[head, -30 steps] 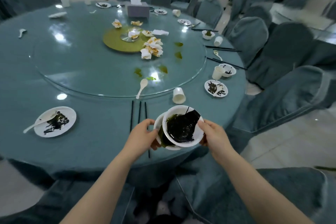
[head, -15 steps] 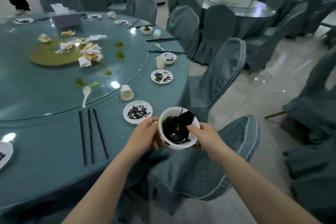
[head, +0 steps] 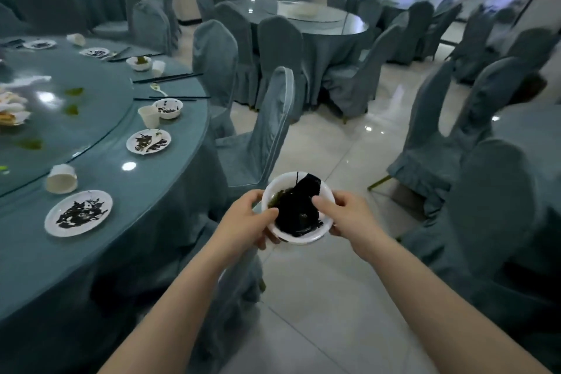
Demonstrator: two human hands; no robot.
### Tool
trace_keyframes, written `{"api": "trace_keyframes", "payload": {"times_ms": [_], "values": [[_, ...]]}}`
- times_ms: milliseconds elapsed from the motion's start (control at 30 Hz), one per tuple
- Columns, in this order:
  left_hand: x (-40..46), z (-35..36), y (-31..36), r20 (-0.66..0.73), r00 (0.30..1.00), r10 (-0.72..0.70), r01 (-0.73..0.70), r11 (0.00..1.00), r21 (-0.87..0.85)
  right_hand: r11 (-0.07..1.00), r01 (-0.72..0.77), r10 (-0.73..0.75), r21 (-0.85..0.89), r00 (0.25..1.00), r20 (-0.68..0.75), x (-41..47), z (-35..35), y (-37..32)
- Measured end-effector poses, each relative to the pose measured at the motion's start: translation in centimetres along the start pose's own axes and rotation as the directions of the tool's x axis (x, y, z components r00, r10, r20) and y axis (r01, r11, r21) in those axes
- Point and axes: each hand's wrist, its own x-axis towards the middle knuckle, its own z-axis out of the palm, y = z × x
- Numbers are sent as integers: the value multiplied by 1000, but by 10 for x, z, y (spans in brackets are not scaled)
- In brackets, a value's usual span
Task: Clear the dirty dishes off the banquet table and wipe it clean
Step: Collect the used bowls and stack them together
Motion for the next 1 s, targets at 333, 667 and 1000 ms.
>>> {"api": "trace_keyframes", "payload": {"times_ms": [333, 667, 1000], "values": [[81, 95, 25, -61, 997, -54, 56, 998, 35, 991, -78, 87, 104, 993, -85, 64, -118, 21], [217, 102, 17, -207, 972, -114, 98, 992, -82, 992, -118, 121, 48, 991, -60, 180, -173, 17], [342, 71, 36, -335, 929, -156, 103, 980, -170, 996, -94, 94, -2, 992, 79, 316, -188, -33]]}}
